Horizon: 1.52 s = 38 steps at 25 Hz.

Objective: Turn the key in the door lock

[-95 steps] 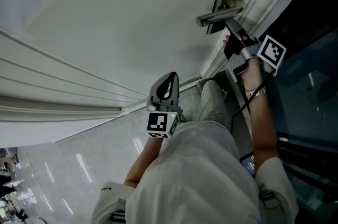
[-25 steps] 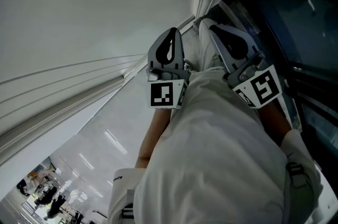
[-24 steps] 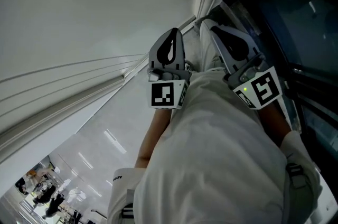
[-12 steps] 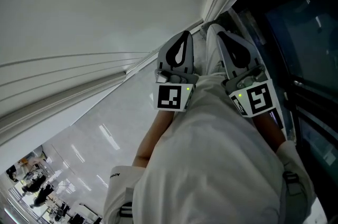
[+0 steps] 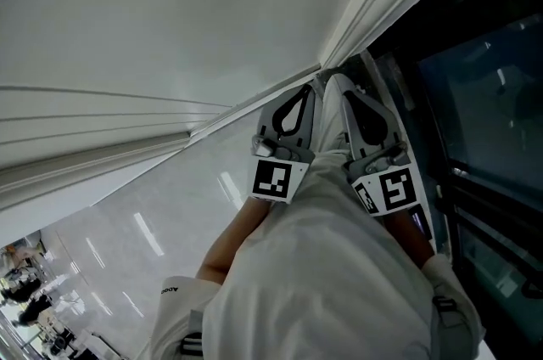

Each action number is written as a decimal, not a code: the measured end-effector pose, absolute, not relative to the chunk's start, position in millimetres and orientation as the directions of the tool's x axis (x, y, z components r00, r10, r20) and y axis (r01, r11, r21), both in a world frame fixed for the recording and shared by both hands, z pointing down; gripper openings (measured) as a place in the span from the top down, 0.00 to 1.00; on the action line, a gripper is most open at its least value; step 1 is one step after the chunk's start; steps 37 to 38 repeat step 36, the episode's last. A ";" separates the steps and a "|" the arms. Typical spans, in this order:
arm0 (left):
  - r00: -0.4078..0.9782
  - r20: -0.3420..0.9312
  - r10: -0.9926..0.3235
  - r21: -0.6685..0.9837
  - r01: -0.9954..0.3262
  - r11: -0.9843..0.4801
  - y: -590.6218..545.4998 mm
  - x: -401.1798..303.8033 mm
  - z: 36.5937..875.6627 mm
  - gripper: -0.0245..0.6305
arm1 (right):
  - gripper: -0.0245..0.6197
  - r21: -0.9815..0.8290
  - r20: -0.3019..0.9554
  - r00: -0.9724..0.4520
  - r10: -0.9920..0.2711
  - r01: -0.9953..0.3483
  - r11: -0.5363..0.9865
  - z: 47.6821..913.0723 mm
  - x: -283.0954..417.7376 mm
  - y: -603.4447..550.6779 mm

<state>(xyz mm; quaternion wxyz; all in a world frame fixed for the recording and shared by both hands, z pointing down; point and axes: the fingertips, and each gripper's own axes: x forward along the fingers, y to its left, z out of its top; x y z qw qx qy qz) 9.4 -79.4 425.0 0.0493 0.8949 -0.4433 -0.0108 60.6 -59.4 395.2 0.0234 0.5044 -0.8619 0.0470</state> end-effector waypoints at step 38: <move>0.615 0.035 -0.787 0.080 -0.787 -0.612 -80.3 1.9 428.6 0.95 | 0.96 -0.046 0.128 -0.513 -0.849 -0.858 0.512 403.8 36.8 -58.3</move>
